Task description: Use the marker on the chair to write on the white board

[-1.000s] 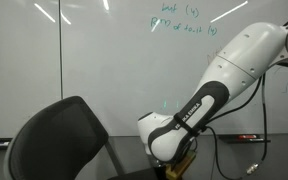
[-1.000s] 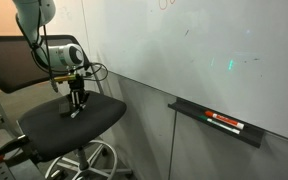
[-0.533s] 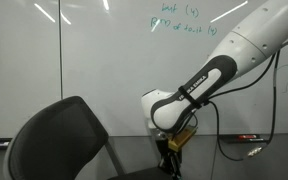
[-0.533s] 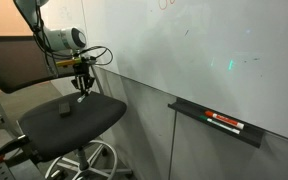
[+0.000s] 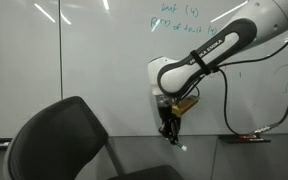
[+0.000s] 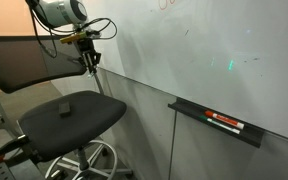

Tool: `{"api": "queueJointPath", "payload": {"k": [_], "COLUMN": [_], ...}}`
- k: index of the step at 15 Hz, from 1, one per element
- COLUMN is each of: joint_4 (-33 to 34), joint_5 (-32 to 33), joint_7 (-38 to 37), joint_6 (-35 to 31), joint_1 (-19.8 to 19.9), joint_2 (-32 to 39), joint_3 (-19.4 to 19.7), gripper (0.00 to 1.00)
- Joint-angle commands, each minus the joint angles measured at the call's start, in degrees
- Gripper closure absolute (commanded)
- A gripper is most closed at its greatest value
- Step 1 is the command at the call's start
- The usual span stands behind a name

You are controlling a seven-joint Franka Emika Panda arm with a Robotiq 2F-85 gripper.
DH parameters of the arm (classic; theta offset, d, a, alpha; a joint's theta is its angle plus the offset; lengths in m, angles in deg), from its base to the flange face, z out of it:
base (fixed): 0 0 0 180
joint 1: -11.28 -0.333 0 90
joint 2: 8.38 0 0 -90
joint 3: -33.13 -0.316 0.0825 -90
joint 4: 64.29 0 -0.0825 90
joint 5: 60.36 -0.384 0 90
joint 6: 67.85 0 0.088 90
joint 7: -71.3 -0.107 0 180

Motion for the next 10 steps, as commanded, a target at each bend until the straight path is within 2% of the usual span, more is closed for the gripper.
{"api": "queueJointPath", "payload": {"k": [1, 5, 10], "joint_4": [0.30, 1.93, 7.18], "joint_5": [3.94, 8.57, 14.10], "joint_7": [0.78, 0.22, 0.07], "joint_6": [1.58, 2.18, 2.97], "joint_1": [0.67, 1.77, 2.47], "joint_2": [-3.93, -5.32, -4.94], "joint_3": [0.12, 1.07, 1.90], "gripper": [0.92, 0.92, 0.92]}}
